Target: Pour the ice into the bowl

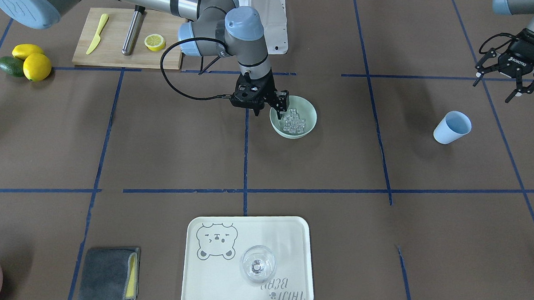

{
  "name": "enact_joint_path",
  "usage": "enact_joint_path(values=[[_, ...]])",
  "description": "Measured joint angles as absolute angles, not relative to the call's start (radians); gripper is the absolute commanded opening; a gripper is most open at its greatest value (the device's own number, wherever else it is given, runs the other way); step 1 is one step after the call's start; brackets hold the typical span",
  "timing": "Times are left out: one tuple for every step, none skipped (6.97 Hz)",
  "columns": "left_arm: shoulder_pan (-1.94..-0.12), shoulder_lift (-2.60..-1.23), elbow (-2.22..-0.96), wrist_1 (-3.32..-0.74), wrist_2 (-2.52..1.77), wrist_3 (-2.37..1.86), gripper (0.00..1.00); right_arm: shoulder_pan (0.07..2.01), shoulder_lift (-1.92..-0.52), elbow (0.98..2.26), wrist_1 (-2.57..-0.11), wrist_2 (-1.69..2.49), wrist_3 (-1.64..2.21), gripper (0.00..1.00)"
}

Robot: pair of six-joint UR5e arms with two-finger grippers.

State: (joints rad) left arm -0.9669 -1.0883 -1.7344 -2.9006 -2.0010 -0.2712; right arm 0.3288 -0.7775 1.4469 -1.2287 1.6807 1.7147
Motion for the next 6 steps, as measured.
enact_joint_path(values=[[-0.967, -1.089, -1.733, -2.901, -2.001, -0.271, 1.0, 0.328, -0.774, 1.445, -1.229, 1.681, 1.706, 0.0], [-0.966, -1.089, -1.732, -2.901, -2.0, -0.271, 1.0, 0.329, -0.77, 1.445, -1.229, 1.681, 1.701, 0.0], [-0.966, -1.09, -1.73, -2.901, -2.0, -0.271, 1.0, 0.336, -0.764, 1.45, -1.225, 1.683, 1.701, 0.0], [-0.966, -1.091, -1.727, -2.901, -2.0, -0.271, 1.0, 0.354, -0.761, 1.472, -1.219, 1.689, 1.702, 0.0], [-0.966, -1.092, -1.724, -2.9, -2.002, -0.272, 1.0, 0.378, -0.785, 1.524, -1.216, 1.7, 1.705, 0.0], [-0.966, -1.093, -1.722, -2.899, -2.006, -0.272, 1.0, 0.404, -0.864, 1.618, -1.215, 1.715, 1.704, 0.0]])
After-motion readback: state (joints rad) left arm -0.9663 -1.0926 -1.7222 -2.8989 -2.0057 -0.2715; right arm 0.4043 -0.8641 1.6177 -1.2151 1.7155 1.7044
